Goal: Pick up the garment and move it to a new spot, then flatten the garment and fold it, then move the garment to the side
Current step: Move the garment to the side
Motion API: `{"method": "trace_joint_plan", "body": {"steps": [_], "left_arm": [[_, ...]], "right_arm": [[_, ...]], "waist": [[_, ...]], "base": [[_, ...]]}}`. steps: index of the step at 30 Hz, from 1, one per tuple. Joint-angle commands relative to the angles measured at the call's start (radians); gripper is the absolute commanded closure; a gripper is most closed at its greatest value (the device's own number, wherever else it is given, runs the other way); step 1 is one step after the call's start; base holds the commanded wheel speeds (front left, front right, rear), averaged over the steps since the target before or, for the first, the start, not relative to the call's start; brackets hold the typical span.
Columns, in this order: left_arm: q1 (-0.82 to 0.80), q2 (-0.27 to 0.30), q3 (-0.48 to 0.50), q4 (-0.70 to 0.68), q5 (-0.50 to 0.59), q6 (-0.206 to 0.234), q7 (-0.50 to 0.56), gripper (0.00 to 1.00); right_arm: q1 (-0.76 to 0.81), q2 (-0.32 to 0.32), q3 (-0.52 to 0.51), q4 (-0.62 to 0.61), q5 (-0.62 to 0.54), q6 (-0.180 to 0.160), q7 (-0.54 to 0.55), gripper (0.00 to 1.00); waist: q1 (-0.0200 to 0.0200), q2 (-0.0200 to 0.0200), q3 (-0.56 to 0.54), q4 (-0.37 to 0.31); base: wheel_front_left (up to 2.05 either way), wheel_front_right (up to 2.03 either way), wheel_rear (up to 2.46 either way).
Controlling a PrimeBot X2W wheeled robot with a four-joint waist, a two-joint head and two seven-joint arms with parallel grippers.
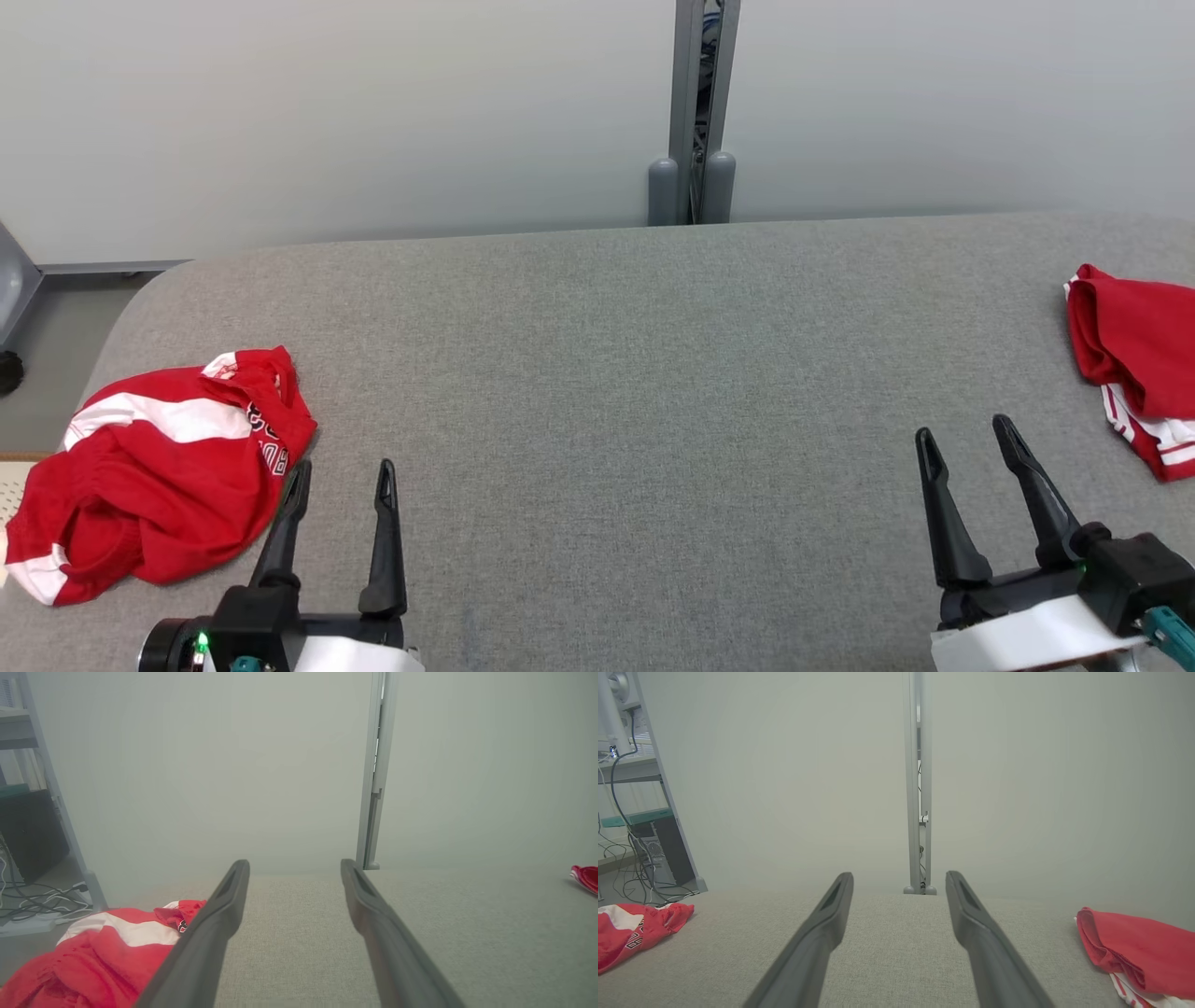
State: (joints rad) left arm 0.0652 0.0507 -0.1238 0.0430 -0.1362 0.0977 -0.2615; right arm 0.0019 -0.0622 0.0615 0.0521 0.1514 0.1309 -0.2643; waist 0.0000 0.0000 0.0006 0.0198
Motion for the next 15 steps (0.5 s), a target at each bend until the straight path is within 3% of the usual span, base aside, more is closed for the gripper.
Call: {"method": "trace_joint_plan", "body": {"steps": [1, 15], "left_arm": [[0.017, 0.002, 0.0, 0.002, 0.011, 0.003, -0.004, 0.0], [0.073, 0.001, 0.005, -0.017, 0.018, 0.046, -0.004, 0.0]], "right_arm": [[0.021, 0.0, -0.007, -0.009, 0.001, 0.0, 0.0, 0.0], [0.093, 0.008, 0.006, -0.019, -0.007, 0.0, 0.0, 0.0]], "waist": [[0.0, 0.0, -0.01, 0.005], [0.0, 0.0, -0.039, 0.021]], "base": [[0.0, 0.0, 0.0], [0.0, 0.0, 0.0]]}}
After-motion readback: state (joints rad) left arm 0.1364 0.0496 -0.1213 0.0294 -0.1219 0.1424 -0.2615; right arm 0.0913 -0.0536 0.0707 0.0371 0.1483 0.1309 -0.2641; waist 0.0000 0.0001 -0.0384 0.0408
